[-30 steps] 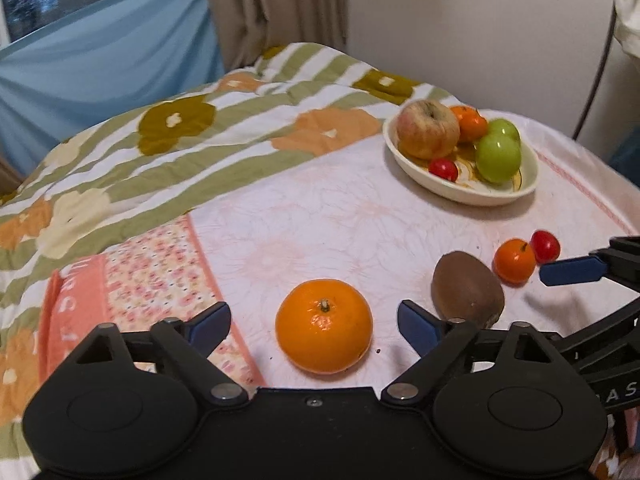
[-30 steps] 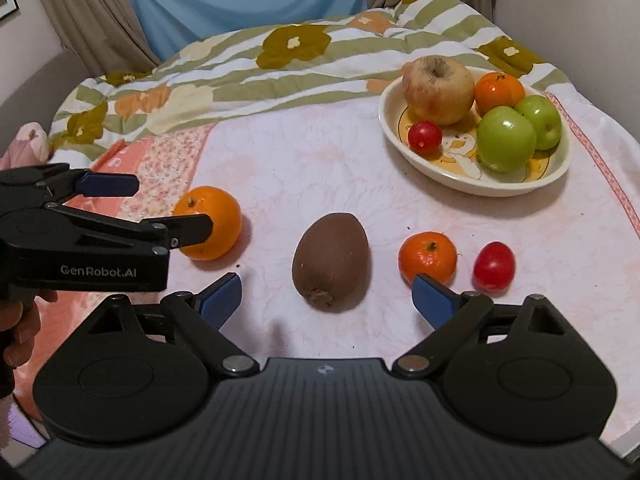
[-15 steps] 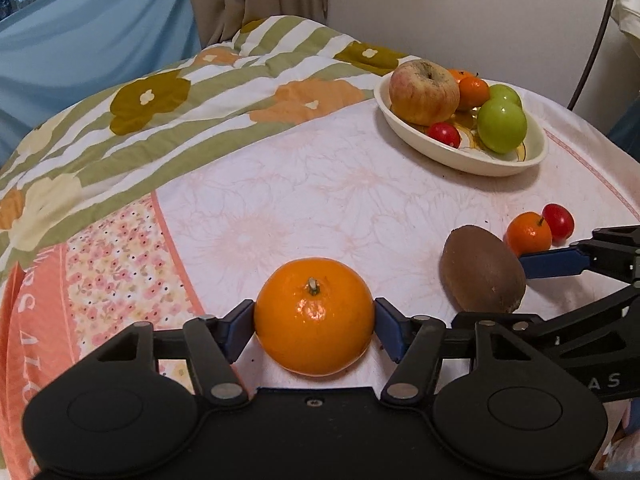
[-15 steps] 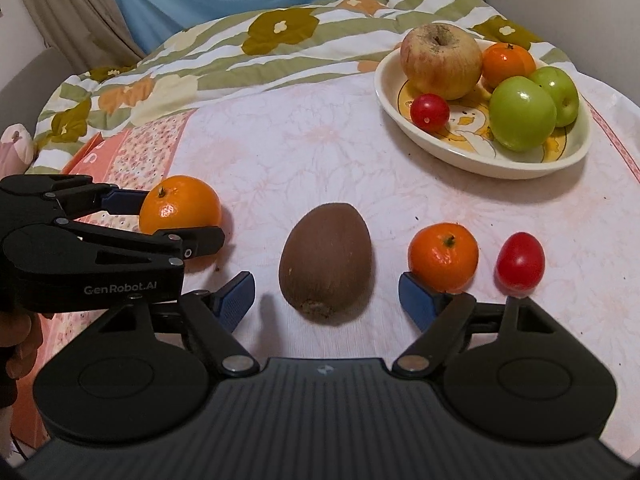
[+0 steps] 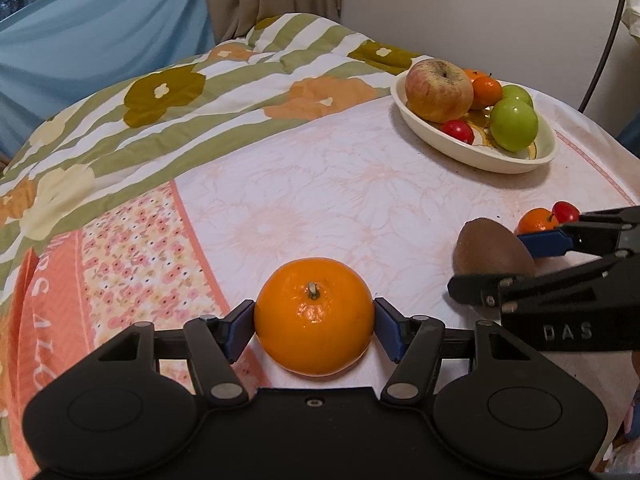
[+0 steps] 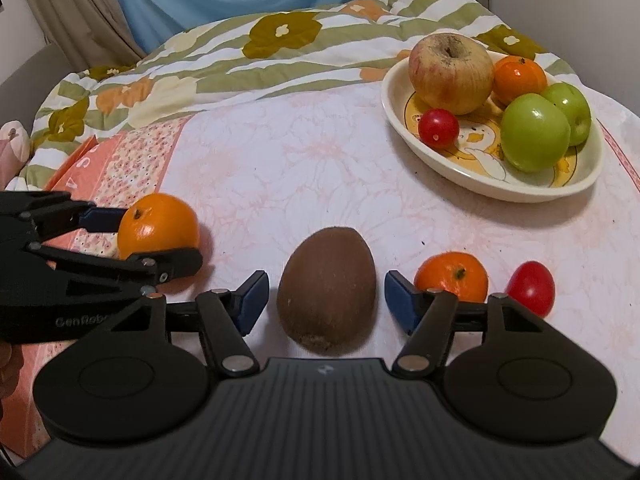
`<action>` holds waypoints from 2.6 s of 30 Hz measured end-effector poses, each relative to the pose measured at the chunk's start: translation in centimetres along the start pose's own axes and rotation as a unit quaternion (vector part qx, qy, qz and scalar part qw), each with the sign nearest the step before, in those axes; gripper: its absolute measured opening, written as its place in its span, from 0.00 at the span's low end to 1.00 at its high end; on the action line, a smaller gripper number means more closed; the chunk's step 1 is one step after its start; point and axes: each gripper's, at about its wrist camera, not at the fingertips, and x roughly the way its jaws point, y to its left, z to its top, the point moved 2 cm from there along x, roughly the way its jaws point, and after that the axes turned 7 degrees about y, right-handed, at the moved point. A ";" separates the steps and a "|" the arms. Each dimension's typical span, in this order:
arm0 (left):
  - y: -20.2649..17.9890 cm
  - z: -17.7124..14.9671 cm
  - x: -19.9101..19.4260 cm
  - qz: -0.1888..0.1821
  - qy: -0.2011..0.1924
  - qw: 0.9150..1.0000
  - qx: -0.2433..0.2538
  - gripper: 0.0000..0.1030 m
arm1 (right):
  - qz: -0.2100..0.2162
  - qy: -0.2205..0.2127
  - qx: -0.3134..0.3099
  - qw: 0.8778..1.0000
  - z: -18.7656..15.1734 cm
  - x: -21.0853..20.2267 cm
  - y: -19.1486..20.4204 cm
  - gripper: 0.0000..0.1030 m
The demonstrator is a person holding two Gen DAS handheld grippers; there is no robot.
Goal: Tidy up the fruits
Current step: 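Grasp the large orange with the left tool while the right tool grasps the brown kiwi, then carry the orange and kiwi over the duck bowl with both tools, then open the left tool to drop the orange while the right tool releases the kiwi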
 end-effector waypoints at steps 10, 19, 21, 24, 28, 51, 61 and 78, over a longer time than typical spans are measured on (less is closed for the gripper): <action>0.3 -1.5 -1.0 0.006 0.007 1.000 -0.028 0.65 | -0.002 0.001 -0.028 1.000 0.1 -0.1 0.8 0.63; -0.2 -1.6 -3.3 0.027 -0.005 0.998 -0.050 0.65 | 0.026 -0.012 -0.040 0.999 0.4 -2.4 1.4 0.62; -0.4 -1.4 -4.0 0.030 -0.010 0.998 -0.053 0.65 | 0.030 -0.017 -0.042 0.998 0.8 -3.2 1.4 0.62; -1.1 -0.9 -5.1 0.034 -0.019 0.997 -0.059 0.65 | 0.037 -0.025 -0.044 0.998 1.4 -4.7 1.0 0.62; -2.2 0.2 -6.5 0.039 -0.034 0.996 -0.067 0.65 | 0.043 -0.038 -0.048 0.997 2.3 -6.8 0.0 0.62; -12.7 11.0 -4.3 0.025 -0.071 0.994 -0.078 0.65 | 0.034 -0.067 -0.061 0.995 9.1 -10.5 -14.6 0.62; -15.8 14.2 1.7 0.029 -0.046 0.996 -0.072 0.65 | 0.048 -0.046 -0.081 0.995 10.9 -7.3 -18.9 0.62; -16.4 13.5 0.1 0.058 -0.061 0.994 -0.075 0.91 | 0.064 -0.039 -0.097 0.993 11.7 -6.6 -19.3 0.62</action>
